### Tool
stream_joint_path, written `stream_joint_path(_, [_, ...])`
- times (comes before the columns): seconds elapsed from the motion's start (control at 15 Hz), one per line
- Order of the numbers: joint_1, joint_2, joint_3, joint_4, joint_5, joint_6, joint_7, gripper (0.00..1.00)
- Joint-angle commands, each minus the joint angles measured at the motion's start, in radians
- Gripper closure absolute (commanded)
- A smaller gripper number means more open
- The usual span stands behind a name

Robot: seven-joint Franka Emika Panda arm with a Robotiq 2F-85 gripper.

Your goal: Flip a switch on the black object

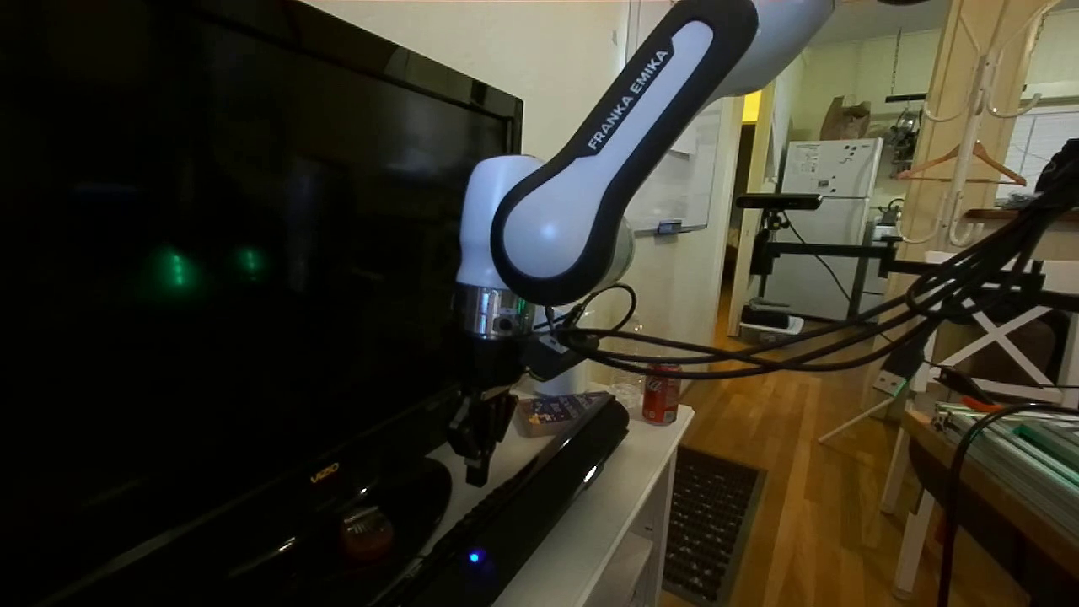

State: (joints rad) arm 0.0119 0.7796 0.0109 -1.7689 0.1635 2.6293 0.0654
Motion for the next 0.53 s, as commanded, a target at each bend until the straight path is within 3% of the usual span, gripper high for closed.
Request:
stream_joint_path(0.0, [-0.015, 0.044, 0.027, 0.049, 0.01, 0.001, 0.013, 1.0])
stream_joint_path(0.47, [-0.012, 0.052, 0.028, 0.057, 0.01, -0.01, 0.028, 1.0])
